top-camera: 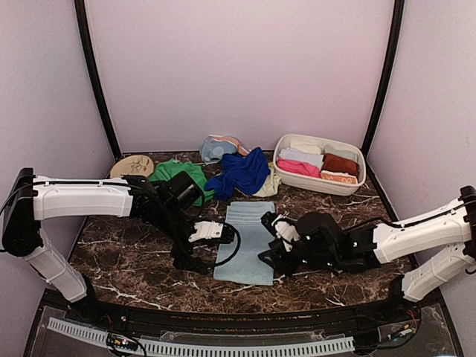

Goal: Roll the towels
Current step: Rotate the towel at the center of the board, then roll the towel at the center of the board.

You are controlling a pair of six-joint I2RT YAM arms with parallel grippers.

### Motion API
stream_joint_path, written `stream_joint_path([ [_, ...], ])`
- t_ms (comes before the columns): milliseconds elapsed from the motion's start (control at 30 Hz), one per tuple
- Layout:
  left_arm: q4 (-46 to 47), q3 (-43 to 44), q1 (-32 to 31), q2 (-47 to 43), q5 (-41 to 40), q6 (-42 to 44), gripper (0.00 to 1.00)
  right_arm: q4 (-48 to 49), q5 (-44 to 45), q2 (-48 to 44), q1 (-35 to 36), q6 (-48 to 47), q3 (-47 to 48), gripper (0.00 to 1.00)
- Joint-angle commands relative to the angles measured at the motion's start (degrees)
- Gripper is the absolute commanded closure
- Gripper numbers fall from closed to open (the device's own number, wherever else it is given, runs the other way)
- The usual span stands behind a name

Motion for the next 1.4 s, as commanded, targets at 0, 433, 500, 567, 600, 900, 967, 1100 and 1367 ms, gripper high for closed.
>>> stream_joint_path([
  [0,-3.7,1.1,6.6,1.3,9.9,-1.3,0.09,0.3,10.6,-3.5,12.4,-14.4,-3.7,0.53],
  [433,-0.7,-1.0,8.4,1.1,7.2,-4.3,0.05,1.3,19.4,12.6,21.7,-24.2,-0.3,0.68],
  [500,-1.3,-0.9,8.4,0.9,6.6,-4.7,0.05,2.3,19.5,14.2,21.4,-24.4,-0.6,0.69],
  [567,-2.3,-0.8,8.4,1.0,6.5,-4.6,0.06,3.3,19.1,15.0,20.8,-23.8,-1.2,0.71],
  [600,-2.8,-0.8,8.4,1.0,6.5,-4.6,0.05,3.7,18.7,15.1,20.5,-23.4,-1.6,0.71],
  [900,-0.2,-5.1,8.4,-0.3,6.5,-3.0,0.05,3.2,15.0,16.5,17.1,-19.7,-1.6,0.71],
  [967,0.8,-5.9,8.4,-0.5,6.3,-2.5,0.05,2.4,13.0,16.7,15.9,-18.7,-0.8,0.75],
  [1100,3.8,-6.8,8.4,-1.2,6.8,-2.7,0.05,-0.2,5.4,16.9,12.7,-15.2,1.9,0.92],
  [1367,7.7,-7.8,5.2,-2.5,9.8,-0.4,0.11,-1.3,-19.3,15.5,2.9,-4.0,4.4,1.00],
])
